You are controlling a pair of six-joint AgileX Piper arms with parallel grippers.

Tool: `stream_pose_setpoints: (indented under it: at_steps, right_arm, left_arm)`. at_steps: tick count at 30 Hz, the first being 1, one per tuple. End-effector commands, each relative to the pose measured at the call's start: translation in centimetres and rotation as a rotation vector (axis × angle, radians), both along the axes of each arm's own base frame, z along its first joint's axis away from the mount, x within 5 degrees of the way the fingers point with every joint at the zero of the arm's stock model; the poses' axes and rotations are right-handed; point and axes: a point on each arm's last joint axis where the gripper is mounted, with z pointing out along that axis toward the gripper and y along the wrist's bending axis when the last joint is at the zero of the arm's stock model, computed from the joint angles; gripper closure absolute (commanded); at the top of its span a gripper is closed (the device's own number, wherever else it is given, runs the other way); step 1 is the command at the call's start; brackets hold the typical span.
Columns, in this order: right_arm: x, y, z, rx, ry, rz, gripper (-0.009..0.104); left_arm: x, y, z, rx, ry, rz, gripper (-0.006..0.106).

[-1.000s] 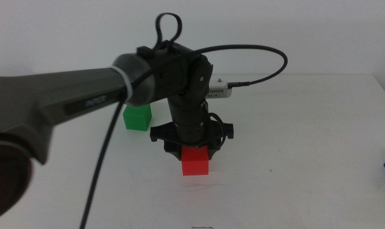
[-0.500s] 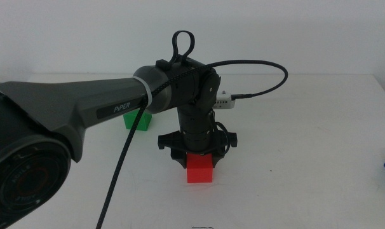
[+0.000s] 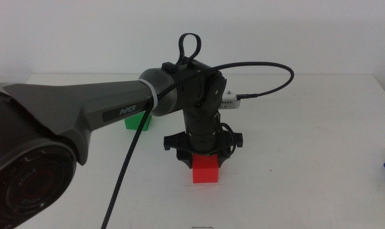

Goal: Stack red cubes first, then green, then blue cubes in a specific spot.

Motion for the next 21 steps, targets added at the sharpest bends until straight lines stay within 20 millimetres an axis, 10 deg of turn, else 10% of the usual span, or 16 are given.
stream_pose_setpoints:
  at_steps: [1,2,6,21]
  right_arm:
    - [-0.2,0.0,1.4,-0.017,-0.117,0.003,0.001]
    - [-0.2,0.0,1.4,-0.017,-0.117,0.003,0.001]
    - [-0.2,0.0,1.4,-0.017,-0.117,0.003,0.001]
    - [-0.2,0.0,1.4,-0.017,-0.117,0.003,0.001]
  left_arm:
    - [0.0,-0.2,2.3,-0.051,-0.052,0.009,0.089]
    - [0.1,-0.1,2.3,-0.051,-0.053,0.012,0.032]
    - [0.0,-0.1,2.5,-0.05,-0.053,0.011,0.008]
    - [-0.6,0.6,4.8,-0.041,-0.073,0.001,0.007]
